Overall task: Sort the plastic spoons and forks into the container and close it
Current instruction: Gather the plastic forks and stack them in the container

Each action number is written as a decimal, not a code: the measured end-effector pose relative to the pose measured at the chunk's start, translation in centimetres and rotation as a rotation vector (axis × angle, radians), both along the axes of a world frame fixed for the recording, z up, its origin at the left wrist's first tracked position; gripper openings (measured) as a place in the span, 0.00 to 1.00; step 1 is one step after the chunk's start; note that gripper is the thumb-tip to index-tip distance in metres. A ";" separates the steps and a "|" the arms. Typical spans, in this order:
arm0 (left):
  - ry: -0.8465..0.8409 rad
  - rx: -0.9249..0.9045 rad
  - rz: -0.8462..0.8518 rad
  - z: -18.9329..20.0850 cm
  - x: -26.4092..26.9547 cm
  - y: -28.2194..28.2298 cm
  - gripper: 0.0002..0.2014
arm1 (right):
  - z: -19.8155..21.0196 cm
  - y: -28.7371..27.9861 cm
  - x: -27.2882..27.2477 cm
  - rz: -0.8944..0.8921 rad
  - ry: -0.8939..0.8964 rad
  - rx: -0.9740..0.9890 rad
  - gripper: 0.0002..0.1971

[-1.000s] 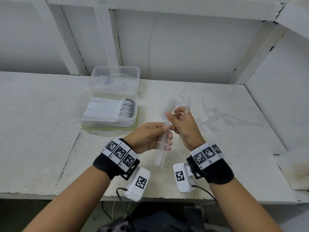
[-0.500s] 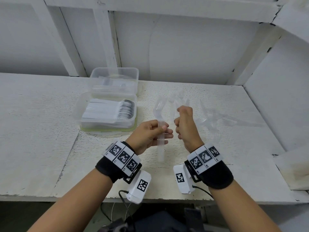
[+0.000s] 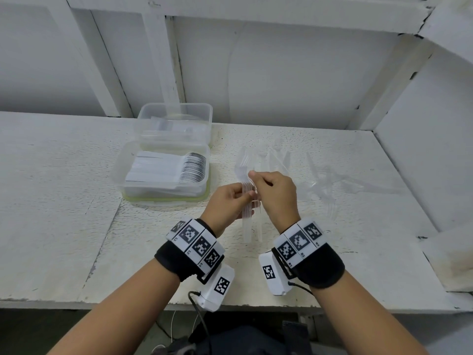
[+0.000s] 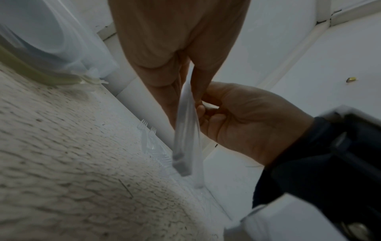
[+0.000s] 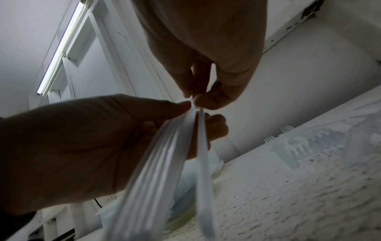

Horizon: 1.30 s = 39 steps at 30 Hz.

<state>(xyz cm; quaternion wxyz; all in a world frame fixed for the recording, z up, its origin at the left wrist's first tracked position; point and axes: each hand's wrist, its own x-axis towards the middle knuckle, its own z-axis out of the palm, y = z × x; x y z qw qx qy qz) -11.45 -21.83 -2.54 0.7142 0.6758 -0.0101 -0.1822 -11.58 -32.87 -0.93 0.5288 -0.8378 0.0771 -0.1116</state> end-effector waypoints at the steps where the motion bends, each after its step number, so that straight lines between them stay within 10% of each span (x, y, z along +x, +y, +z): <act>1: -0.003 0.007 -0.009 0.0 0.0 0.0 0.06 | 0.0 0.1 -0.1 0.016 0.006 0.004 0.20; 14: 0.012 0.231 -0.193 1.0 1.7 2.7 0.08 | 0.5 -1.8 0.3 0.168 -0.041 -0.085 0.07; 23: -0.164 0.714 -0.423 3.7 3.7 5.1 0.04 | 0.0 -1.6 1.9 0.496 -0.500 -1.063 0.20; 39: -0.230 0.765 -0.524 6.0 8.8 9.9 0.10 | 0.8 1.1 8.6 0.878 -0.430 -0.940 0.18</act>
